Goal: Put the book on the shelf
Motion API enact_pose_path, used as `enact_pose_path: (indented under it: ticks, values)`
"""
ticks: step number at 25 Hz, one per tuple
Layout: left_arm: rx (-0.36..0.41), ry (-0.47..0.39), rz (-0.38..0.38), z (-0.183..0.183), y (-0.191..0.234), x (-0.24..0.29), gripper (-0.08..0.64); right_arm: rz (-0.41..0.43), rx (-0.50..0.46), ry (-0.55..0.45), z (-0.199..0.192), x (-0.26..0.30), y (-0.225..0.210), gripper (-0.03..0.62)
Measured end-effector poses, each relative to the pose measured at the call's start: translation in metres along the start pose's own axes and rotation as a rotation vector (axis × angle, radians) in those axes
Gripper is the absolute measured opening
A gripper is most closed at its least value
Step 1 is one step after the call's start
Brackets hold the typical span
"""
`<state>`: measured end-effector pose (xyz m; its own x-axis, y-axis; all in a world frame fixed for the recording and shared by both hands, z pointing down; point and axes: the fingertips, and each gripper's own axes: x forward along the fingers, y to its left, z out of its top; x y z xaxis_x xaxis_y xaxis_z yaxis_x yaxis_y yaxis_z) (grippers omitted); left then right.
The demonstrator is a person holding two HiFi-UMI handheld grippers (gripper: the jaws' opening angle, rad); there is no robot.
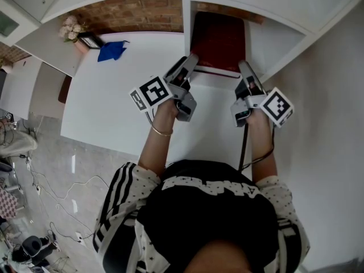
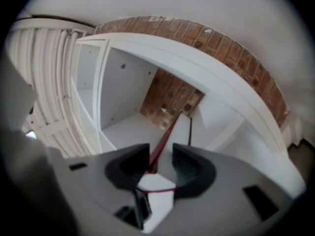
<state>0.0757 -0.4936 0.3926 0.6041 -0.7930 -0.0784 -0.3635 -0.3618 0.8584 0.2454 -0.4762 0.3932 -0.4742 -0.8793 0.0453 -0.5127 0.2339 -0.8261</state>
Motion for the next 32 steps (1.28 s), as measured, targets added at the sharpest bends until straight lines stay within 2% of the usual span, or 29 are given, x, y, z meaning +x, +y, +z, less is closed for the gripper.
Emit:
enact_pose_path:
  ticks: [9, 13, 15, 18, 21, 27, 32]
  values:
    - [0.005, -0.043, 0.006, 0.006, 0.002, -0.015, 0.295, 0.005, -0.019, -0.041, 0.009, -0.004, -0.002, 0.147]
    - [0.031, -0.089, 0.026, 0.017, 0.001, -0.029, 0.295, 0.007, -0.015, -0.083, 0.015, -0.012, 0.000, 0.143]
    - [0.067, -0.118, 0.039, 0.025, -0.003, -0.038, 0.295, 0.004, -0.051, -0.108, 0.022, -0.021, 0.001, 0.110]
    - [0.140, -0.134, 0.036, 0.033, -0.015, -0.049, 0.293, 0.043, -0.165, -0.136, 0.036, -0.032, 0.012, 0.078]
    - [0.197, -0.133, 0.014, 0.034, -0.031, -0.055, 0.290, 0.051, -0.163, -0.158, 0.038, -0.042, 0.018, 0.064]
    - [0.325, -0.118, 0.008, 0.028, -0.052, -0.066, 0.223, 0.136, -0.227, -0.155, 0.034, -0.055, 0.048, 0.052]
    - [0.426, -0.097, 0.023, 0.019, -0.064, -0.068, 0.148, 0.154, -0.292, -0.150, 0.031, -0.067, 0.062, 0.048]
